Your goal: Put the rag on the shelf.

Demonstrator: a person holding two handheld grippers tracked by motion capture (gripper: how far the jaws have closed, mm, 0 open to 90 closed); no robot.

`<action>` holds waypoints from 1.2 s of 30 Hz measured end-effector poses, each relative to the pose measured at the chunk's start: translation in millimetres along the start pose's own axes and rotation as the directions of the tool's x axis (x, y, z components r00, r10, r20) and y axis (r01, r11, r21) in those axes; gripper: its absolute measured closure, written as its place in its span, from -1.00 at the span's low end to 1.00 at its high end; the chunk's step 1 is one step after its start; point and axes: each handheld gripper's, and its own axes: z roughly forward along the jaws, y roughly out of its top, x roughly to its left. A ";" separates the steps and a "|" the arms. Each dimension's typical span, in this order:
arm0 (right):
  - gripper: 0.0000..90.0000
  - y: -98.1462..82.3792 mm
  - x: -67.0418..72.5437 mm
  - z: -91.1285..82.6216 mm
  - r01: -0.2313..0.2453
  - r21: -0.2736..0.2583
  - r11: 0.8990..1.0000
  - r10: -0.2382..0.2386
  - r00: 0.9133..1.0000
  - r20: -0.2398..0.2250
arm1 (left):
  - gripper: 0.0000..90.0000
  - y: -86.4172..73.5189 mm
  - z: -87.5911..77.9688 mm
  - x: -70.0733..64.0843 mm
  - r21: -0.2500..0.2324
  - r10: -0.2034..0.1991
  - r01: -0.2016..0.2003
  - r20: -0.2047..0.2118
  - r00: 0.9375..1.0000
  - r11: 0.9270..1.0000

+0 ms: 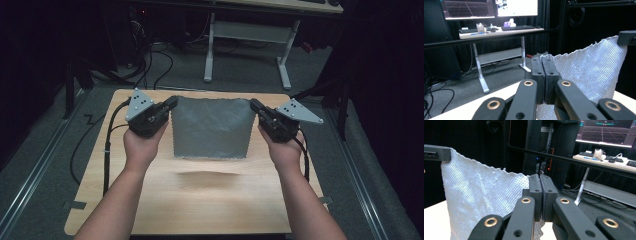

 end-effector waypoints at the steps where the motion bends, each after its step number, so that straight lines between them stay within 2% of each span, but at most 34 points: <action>1: 0.99 3.2 -4.3 2.4 -0.018 -0.004 1.000 0.018 1.000 0.003 | 1.00 2.2 3.1 1.6 0.004 0.008 -0.008 -0.002 1.000 1.000; 3: 0.99 4.5 -5.5 3.4 -0.026 -0.005 1.000 0.026 1.000 0.006 | 1.00 5.3 8.2 4.5 0.008 0.013 -0.013 -0.002 1.000 1.000; 5: 0.99 8.8 -10.6 7.6 -0.025 -0.009 1.000 0.025 1.000 0.010 | 1.00 9.8 15.3 8.2 0.014 0.035 -0.035 -0.010 0.999 0.999; 9: 0.99 16.5 -16.0 16.0 -0.018 -0.022 1.000 0.019 0.999 0.026 | 1.00 17.6 25.9 15.6 -0.004 0.024 -0.024 -0.009 1.000 1.000; 11: 0.99 20.2 -19.8 22.3 -0.022 -0.023 0.999 0.023 0.999 0.035 | 1.00 20.2 31.5 18.7 -0.007 0.029 -0.029 -0.025 0.999 1.000; 15: 0.99 28.0 -31.4 38.1 -0.054 -0.028 0.998 0.055 0.998 0.038 | 1.00 23.9 47.3 29.6 0.012 0.030 -0.030 -0.034 0.999 0.999; 17: 0.99 28.8 -33.0 40.8 -0.052 -0.026 0.998 0.053 0.998 0.039 | 1.00 25.0 52.8 33.6 0.017 0.031 -0.031 -0.042 0.999 0.999; 18: 0.99 30.5 -35.4 48.8 -0.051 -0.019 0.999 0.052 0.998 0.043 | 1.00 25.6 59.5 38.0 0.028 0.036 -0.035 -0.052 0.998 0.999; 22: 0.99 32.0 -40.7 60.4 -0.058 -0.011 0.998 0.059 0.997 0.046 | 1.00 23.6 68.9 45.9 0.048 0.033 -0.030 -0.061 0.998 0.998; 24: 0.99 30.7 -42.6 68.5 -0.052 -0.001 0.999 0.052 0.997 0.055 | 1.00 20.8 76.4 51.0 0.067 0.061 -0.056 -0.070 0.996 0.996; 26: 0.99 28.3 -44.1 76.9 -0.057 0.014 0.998 0.056 0.997 0.053 | 1.00 17.3 82.1 54.9 0.082 0.069 -0.062 -0.085 0.994 0.995; 29: 0.99 15.2 -49.8 98.3 -0.062 0.068 0.996 0.058 0.997 0.057 | 1.00 8.0 93.0 64.6 0.122 0.045 -0.034 -0.090 0.995 0.992; 30: 0.99 15.2 -49.8 98.3 -0.062 0.068 0.996 0.058 0.997 0.057 | 1.00 3.0 98.0 68.4 0.142 0.034 -0.021 -0.091 0.995 0.990; 32: 0.99 5.6 -53.2 109.8 -0.053 0.111 0.992 0.046 0.997 0.058 | 1.00 -4.0 104.7 72.3 0.177 0.030 -0.013 -0.093 0.995 0.984; 33: 0.99 -2.5 -55.4 117.4 -0.065 0.141 0.988 0.058 0.997 0.054 | 1.00 -9.1 109.0 75.0 0.197 0.018 0.000 -0.091 0.996 0.981; 34: 0.99 -2.5 -55.4 117.4 -0.065 0.141 0.988 0.058 0.997 0.054 | 1.00 -12.1 111.1 77.1 0.209 0.007 0.011 -0.087 0.996 0.978; 35: 0.99 -8.7 -57.7 122.9 -0.078 0.156 0.985 0.071 0.996 0.049 | 1.00 -20.6 116.5 82.2 0.238 -0.027 0.044 -0.074 0.997 0.970; 36: 0.99 -12.0 -59.2 125.7 -0.084 0.169 0.982 0.077 0.996 0.049 | 1.00 -20.6 116.5 82.2 0.238 -0.027 0.044 -0.074 0.997 0.970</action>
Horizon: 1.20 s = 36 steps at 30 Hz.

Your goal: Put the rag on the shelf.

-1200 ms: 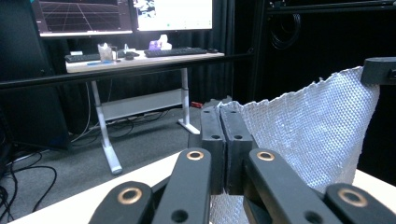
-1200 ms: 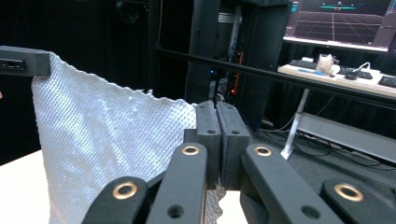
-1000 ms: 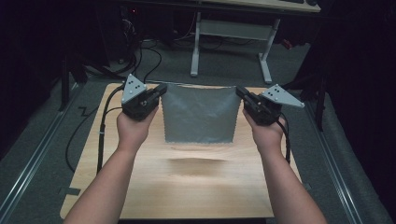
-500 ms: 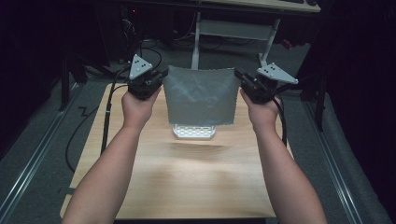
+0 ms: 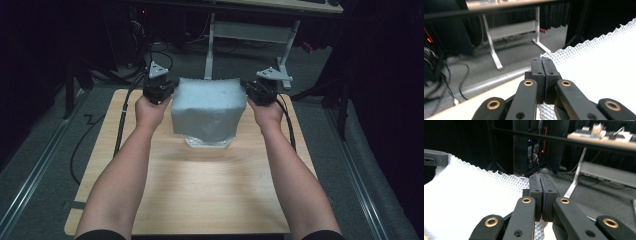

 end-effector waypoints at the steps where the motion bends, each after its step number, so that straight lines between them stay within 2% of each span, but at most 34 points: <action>1: 0.99 -3.0 -1.3 3.1 -0.006 0.009 1.000 0.006 1.000 0.001 | 1.00 -8.0 7.5 4.0 0.041 -0.021 0.020 0.031 0.999 0.999; 2: 0.99 -3.0 -1.3 3.1 -0.006 0.009 1.000 0.006 1.000 0.001 | 1.00 -8.0 7.5 4.0 0.041 -0.021 0.020 0.031 0.999 0.999; 4: 0.99 -10.3 -4.2 9.6 -0.015 0.039 0.999 0.015 1.000 -0.003 | 1.00 -17.5 12.5 6.2 0.072 -0.034 0.031 0.051 0.998 0.997; 5: 0.99 -20.7 -6.3 15.5 -0.024 0.073 0.997 0.024 1.000 -0.009 | 1.00 -27.6 16.3 7.1 0.097 -0.046 0.039 0.067 0.997 0.994; 6: 0.99 -20.7 -6.3 15.5 -0.024 0.073 0.997 0.024 1.000 -0.009 | 1.00 -27.6 16.3 7.1 0.097 -0.046 0.039 0.067 0.997 0.994; 8: 0.99 -29.8 -7.5 19.6 -0.027 0.098 0.995 0.029 0.999 -0.016 | 1.00 -39.1 20.2 7.8 0.131 -0.056 0.044 0.094 0.994 0.990; 9: 0.99 -40.3 -8.9 21.8 -0.036 0.117 0.992 0.039 0.999 -0.026 | 1.00 -48.2 22.2 7.0 0.156 -0.066 0.048 0.111 0.992 0.987; 10: 0.99 -40.3 -8.9 21.8 -0.036 0.117 0.992 0.039 0.999 -0.026 | 1.00 -48.2 22.2 7.0 0.156 -0.066 0.048 0.111 0.992 0.987; 11: 0.99 -51.8 -9.6 21.3 -0.047 0.125 0.991 0.052 0.998 -0.041 | 1.00 -58.6 22.9 4.2 0.169 -0.066 0.045 0.121 0.990 0.985; 12: 0.99 -55.5 -9.5 21.2 -0.051 0.130 0.990 0.057 0.997 -0.047 | 1.00 -63.1 23.3 3.5 0.180 -0.071 0.047 0.130 0.989 0.983; 14: 0.99 -60.1 -9.1 21.0 -0.050 0.136 0.989 0.057 0.997 -0.047 | 1.00 -67.5 23.8 2.5 0.185 -0.080 0.055 0.132 0.988 0.981; 15: 0.98 -68.2 -8.4 21.3 -0.054 0.146 0.988 0.062 0.997 -0.048 | 1.00 -71.7 23.6 1.9 0.181 -0.084 0.058 0.136 0.987 0.982; 17: 0.98 -74.5 -7.9 21.2 -0.069 0.149 0.986 0.078 0.995 -0.054 | 1.00 -81.4 24.4 2.3 0.187 -0.121 0.093 0.144 0.982 0.978; 18: 0.98 -77.2 -7.6 20.8 -0.080 0.150 0.985 0.089 0.994 -0.059 | 1.00 -84.3 24.7 1.9 0.190 -0.127 0.098 0.147 0.981 0.977; 22: 0.98 -86.6 -6.6 20.5 -0.086 0.160 0.983 0.097 0.993 -0.061 | 1.00 -93.5 26.9 -1.7 0.212 -0.133 0.099 0.157 0.979 0.972; 26: 0.98 -95.8 -9.3 19.9 -0.101 0.172 0.980 0.111 0.992 -0.051 | 1.00 -99.4 28.3 -7.2 0.218 -0.130 0.091 0.173 0.976 0.972; 31: 0.96 -102.9 -11.8 20.3 -0.108 0.187 0.976 0.118 0.992 -0.043 | 0.97 -104.1 28.0 -9.0 0.214 -0.132 0.095 0.168 0.977 0.972; 32: 0.85 -104.1 -12.1 20.5 -0.115 0.192 0.975 0.126 0.991 -0.045 | 0.90 -104.4 27.5 -8.3 0.215 -0.137 0.100 0.167 0.976 0.971; 33: 0.75 -104.7 -12.8 20.2 -0.124 0.194 0.973 0.134 0.990 -0.044 | 0.67 -103.8 26.4 -7.1 0.217 -0.140 0.104 0.158 0.978 0.971; 34: 0.75 -104.7 -12.8 20.2 -0.124 0.194 0.973 0.134 0.990 -0.044 | 0.61 -103.8 26.4 -7.1 0.217 -0.140 0.104 0.158 0.978 0.971; 35: 0.65 -103.0 -14.4 18.2 -0.131 0.188 0.973 0.141 0.989 -0.039 | 0.53 -102.8 24.8 -6.8 0.213 -0.123 0.092 0.136 0.983 0.973; 36: 0.65 -103.0 -14.4 18.2 -0.131 0.188 0.973 0.141 0.989 -0.039 | 0.53 -101.9 23.4 -6.7 0.208 -0.103 0.078 0.112 0.988 0.975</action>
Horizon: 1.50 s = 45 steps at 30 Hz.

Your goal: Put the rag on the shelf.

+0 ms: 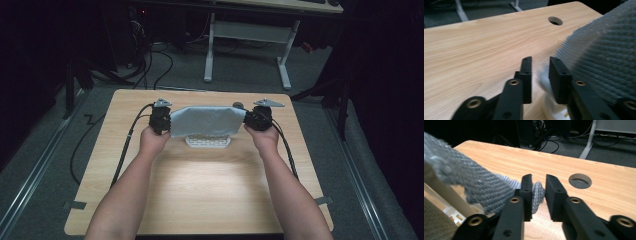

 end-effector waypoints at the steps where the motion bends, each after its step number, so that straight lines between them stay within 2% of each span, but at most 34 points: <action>1: 0.62 2.5 -1.4 -3.2 -0.002 -0.011 1.000 0.002 1.000 -0.010 | 0.40 1.5 -4.7 1.6 -0.023 -0.008 0.007 -0.024 1.000 1.000; 6: 0.56 11.6 -3.4 -14.9 0.014 -0.036 0.999 -0.014 1.000 -0.001 | 0.30 4.7 -14.7 7.7 -0.056 -0.036 0.033 -0.050 0.998 0.998; 8: 0.53 13.9 -3.5 -18.0 0.018 -0.042 0.999 -0.018 1.000 0.006 | 0.24 5.3 -20.4 10.3 -0.073 -0.037 0.031 -0.075 0.996 0.997; 11: 0.49 15.9 -4.1 -20.6 0.020 -0.045 0.999 -0.020 1.000 0.008 | 0.19 5.7 -24.5 12.1 -0.081 -0.046 0.039 -0.081 0.996 0.996; 14: 0.40 17.2 -5.2 -24.5 0.036 -0.049 0.998 -0.035 0.999 0.016 | 0.15 5.7 -29.9 14.2 -0.085 -0.043 0.034 -0.099 0.994 0.996; 17: 0.33 17.7 -7.0 -28.4 0.032 -0.050 0.998 -0.031 0.999 0.021 | 0.11 4.1 -34.8 17.2 -0.093 -0.047 0.037 -0.106 0.993 0.995; 20: 0.28 16.6 -8.3 -31.8 0.050 -0.039 0.998 -0.049 0.998 0.034 | 0.06 2.4 -38.8 19.6 -0.073 -0.044 0.035 -0.118 0.992 0.997; 22: 0.25 14.1 -9.4 -34.4 0.061 -0.052 0.997 -0.059 0.997 0.042 | 0.05 1.3 -41.5 19.3 -0.066 -0.030 0.022 -0.130 0.991 0.998; 23: 0.19 11.0 -11.9 -37.4 0.041 -0.057 0.998 -0.038 0.998 0.040 | 0.04 0.0 -43.7 18.9 -0.078 -0.029 0.019 -0.133 0.991 0.997; 25: 0.14 8.1 -14.4 -40.0 0.035 -0.058 0.998 -0.033 0.999 0.043 | 0.02 -4.0 -49.7 20.0 -0.098 -0.044 0.032 -0.128 0.991 0.995; 30: 0.03 2.9 -17.1 -45.6 0.044 -0.022 0.999 -0.042 0.998 0.050 | -0.03 -13.0 -57.9 21.0 -0.101 -0.042 0.027 -0.149 0.988 0.995; 33: 0.02 -2.9 -15.4 -53.8 0.076 -0.047 0.996 -0.072 0.995 0.068 | -0.07 -21.4 -64.8 21.6 -0.101 -0.048 0.032 -0.155 0.987 0.994; 34: -0.02 -4.5 -14.7 -57.6 0.081 -0.029 0.996 -0.079 0.995 0.065 | -0.12 -23.6 -66.3 21.8 -0.100 -0.052 0.037 -0.152 0.987 0.994; 39: -0.06 -7.6 -11.6 -68.9 0.102 -0.018 0.995 -0.100 0.994 0.052 | -0.19 -36.5 -81.4 19.7 -0.102 -0.061 0.045 -0.155 0.986 0.994; 41: -0.06 -11.4 -8.4 -76.4 0.123 -0.053 0.991 -0.120 0.991 0.060 | -0.20 -42.5 -90.2 18.6 -0.114 -0.058 0.040 -0.162 0.985 0.993; 45: -0.15 -14.7 -2.9 -87.8 0.142 -0.022 0.990 -0.141 0.989 0.047 | -0.21 -53.7 -105.3 17.5 -0.101 -0.053 0.037 -0.168 0.984 0.994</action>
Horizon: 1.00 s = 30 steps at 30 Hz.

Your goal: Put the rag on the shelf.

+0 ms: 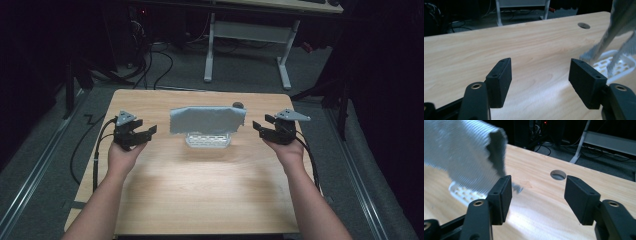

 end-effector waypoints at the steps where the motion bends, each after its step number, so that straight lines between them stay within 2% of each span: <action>1: -0.17 -0.5 2.9 -4.1 0.013 0.004 1.000 -0.013 1.000 -0.002 | -0.22 -1.8 -3.6 -0.3 -0.003 -0.001 0.001 0.001 1.000 1.000; 2: -0.17 -3.9 7.8 -12.0 0.028 -0.028 0.999 -0.028 1.000 -0.007 | -0.24 -3.9 -8.7 -1.0 0.000 -0.003 0.003 0.006 1.000 1.000; 4: -0.20 -4.7 10.7 -16.1 0.032 -0.021 0.999 -0.032 0.999 -0.011 | -0.25 -9.5 -22.2 -4.4 -0.014 0.000 0.000 0.020 1.000 1.000; 6: -0.26 -6.7 16.2 -24.2 0.037 -0.004 0.999 -0.037 0.999 -0.034 | -0.26 -15.3 -34.2 -8.8 -0.020 0.002 -0.001 0.033 0.999 1.000; 7: -0.26 -10.3 20.0 -30.7 0.046 -0.027 0.999 -0.047 0.998 -0.039 | -0.27 -18.6 -39.9 -11.4 -0.019 0.005 -0.004 0.041 0.999 1.000; 9: -0.30 -15.9 26.5 -40.2 0.053 -0.040 0.998 -0.054 0.997 -0.046 | -0.29 -26.8 -52.0 -18.3 -0.013 0.018 -0.017 0.045 0.999 1.000; 13: -0.46 -29.1 42.3 -53.0 0.068 0.019 0.997 -0.067 0.995 -0.068 | -0.31 -42.9 -66.0 -31.4 -0.016 -0.004 0.005 0.069 0.998 1.000; 14: -0.45 -41.1 52.2 -59.1 0.073 0.004 0.997 -0.073 0.995 -0.063 | -0.31 -55.6 -66.2 -42.5 0.000 -0.019 0.019 0.080 0.997 1.000; 15: -0.45 -41.1 52.2 -59.1 0.073 0.004 0.997 -0.073 0.995 -0.063 | -0.31 -55.6 -66.2 -42.5 0.000 -0.019 0.019 0.080 0.997 1.000; 16: -0.46 -53.6 61.2 -61.4 0.064 0.013 0.998 -0.063 0.995 -0.075 | -0.31 -64.5 -61.6 -51.7 0.026 -0.033 0.031 0.092 0.995 0.999; 17: -0.46 -53.6 61.2 -61.4 0.064 0.013 0.998 -0.063 0.995 -0.075 | -0.31 -69.9 -57.9 -58.0 0.041 -0.044 0.040 0.103 0.994 0.998; 18: -0.47 -58.7 64.6 -61.6 0.060 0.016 0.998 -0.059 0.996 -0.074 | -0.31 -81.0 -50.7 -72.0 0.069 -0.055 0.047 0.122 0.991 0.997; 20: -0.52 -74.4 74.3 -60.7 0.046 0.047 0.998 -0.042 0.996 -0.085 | -0.30 -94.8 -42.7 -90.8 0.106 -0.073 0.056 0.162 0.984 0.993; 21: -0.55 -91.5 83.1 -60.4 0.045 0.075 0.996 -0.039 0.996 -0.083 | -0.30 -102.9 -38.8 -103.1 0.127 -0.077 0.054 0.185 0.980 0.990; 22: -0.56 -99.6 86.3 -61.2 0.038 0.080 0.996 -0.032 0.996 -0.078 | -0.34 -109.1 -30.2 -126.1 0.208 -0.038 -0.015 0.246 0.969 0.978; 23: -0.56 -99.6 86.3 -61.2 0.038 0.080 0.996 -0.032 0.996 -0.078 | -0.42 -109.1 -30.2 -126.1 0.208 -0.038 -0.015 0.246 0.969 0.978; 24: -0.52 -112.0 89.7 -62.6 0.028 0.080 0.996 -0.022 0.997 -0.077 | -0.42 -110.9 -26.4 -143.6 0.226 0.042 -0.106 0.271 0.962 0.968; 25: -0.51 -125.0 93.3 -63.7 0.030 0.111 0.993 -0.020 0.996 -0.086 | -0.47 -112.3 -24.6 -156.1 0.231 0.108 -0.178 0.285 0.952 0.957; 26: -0.56 -129.3 94.4 -63.1 0.064 0.157 0.986 -0.046 0.992 -0.116 | -0.51 -112.6 -23.6 -165.1 0.235 0.171 -0.241 0.284 0.943 0.942; 27: -0.56 -131.7 94.4 -63.4 0.093 0.166 0.982 -0.074 0.990 -0.118 | -0.55 -112.1 -23.0 -170.8 0.229 0.214 -0.280 0.273 0.938 0.932; 28: -0.54 -133.6 92.8 -64.0 0.087 0.158 0.984 -0.070 0.992 -0.106 | -0.55 -110.8 -22.4 -172.8 0.221 0.230 -0.293 0.273 0.934 0.930; 29: -0.55 -134.5 89.5 -62.7 0.073 0.159 0.985 -0.058 0.993 -0.099 | -0.55 -109.5 -21.6 -172.5 0.215 0.227 -0.291 0.277 0.934 0.932; 30: -0.55 -135.0 87.4 -61.1 0.057 0.162 0.985 -0.041 0.995 -0.096 | -0.56 -107.8 -19.9 -169.2 0.207 0.212 -0.273 0.278 0.937 0.939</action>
